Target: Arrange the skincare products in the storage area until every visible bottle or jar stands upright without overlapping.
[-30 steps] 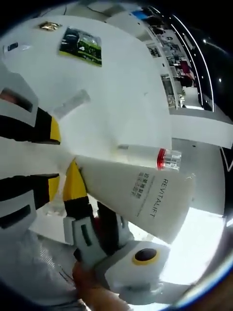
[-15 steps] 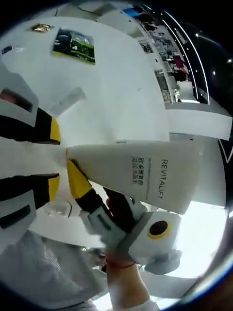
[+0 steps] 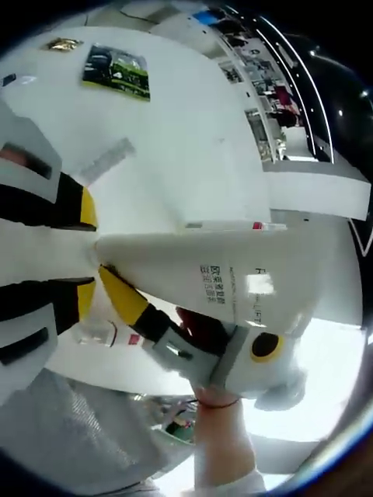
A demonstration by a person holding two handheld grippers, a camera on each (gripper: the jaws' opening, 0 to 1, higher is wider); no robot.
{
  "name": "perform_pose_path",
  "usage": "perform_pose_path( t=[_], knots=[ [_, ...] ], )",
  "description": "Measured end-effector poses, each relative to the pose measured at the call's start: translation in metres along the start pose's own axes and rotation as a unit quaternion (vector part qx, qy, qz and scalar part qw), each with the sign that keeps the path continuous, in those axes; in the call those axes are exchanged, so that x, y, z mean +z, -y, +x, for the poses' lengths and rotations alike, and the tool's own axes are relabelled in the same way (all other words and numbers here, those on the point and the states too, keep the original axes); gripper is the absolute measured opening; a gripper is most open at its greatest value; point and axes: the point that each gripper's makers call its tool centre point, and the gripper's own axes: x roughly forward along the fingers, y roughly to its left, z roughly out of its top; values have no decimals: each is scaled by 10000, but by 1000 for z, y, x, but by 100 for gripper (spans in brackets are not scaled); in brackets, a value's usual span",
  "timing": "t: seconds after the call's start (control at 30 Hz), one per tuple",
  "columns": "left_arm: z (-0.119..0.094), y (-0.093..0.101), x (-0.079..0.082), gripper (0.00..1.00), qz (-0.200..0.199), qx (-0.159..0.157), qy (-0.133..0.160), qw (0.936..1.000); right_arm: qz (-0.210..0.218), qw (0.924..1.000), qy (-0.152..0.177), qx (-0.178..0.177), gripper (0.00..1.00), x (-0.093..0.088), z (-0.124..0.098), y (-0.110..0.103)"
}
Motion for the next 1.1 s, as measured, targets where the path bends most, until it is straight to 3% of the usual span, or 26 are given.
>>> perform_pose_path(
  t=[0.2,0.3,0.4,0.53,0.63,0.8,0.9,0.97,1.1],
  knots=[
    [2,4,1,25,25,-84,30,10000,-178,9991,-158,356,23,-3,-2,-4],
    [4,6,0,25,90,-104,20,9999,-30,9988,-305,369,24,-5,-4,-4],
    [6,7,-2,25,100,-133,1,9999,139,9998,-122,80,31,2,-12,0],
    [8,8,-2,24,123,-132,10,9998,306,9994,-15,-141,29,2,-24,0],
    [10,7,0,22,161,-7,37,9999,492,9968,120,-611,29,-2,-34,2],
    [13,5,1,20,83,99,93,9999,881,9878,120,-1275,27,-15,-32,2],
    [14,5,0,20,164,162,83,9997,1070,9840,118,-1419,24,-15,-30,-2],
    [14,5,1,20,128,195,103,9997,1425,9777,59,-1544,21,-16,-27,-5],
    [15,3,3,19,-13,373,157,9992,1528,9719,0,-1794,19,-17,-26,-1]
  ],
)
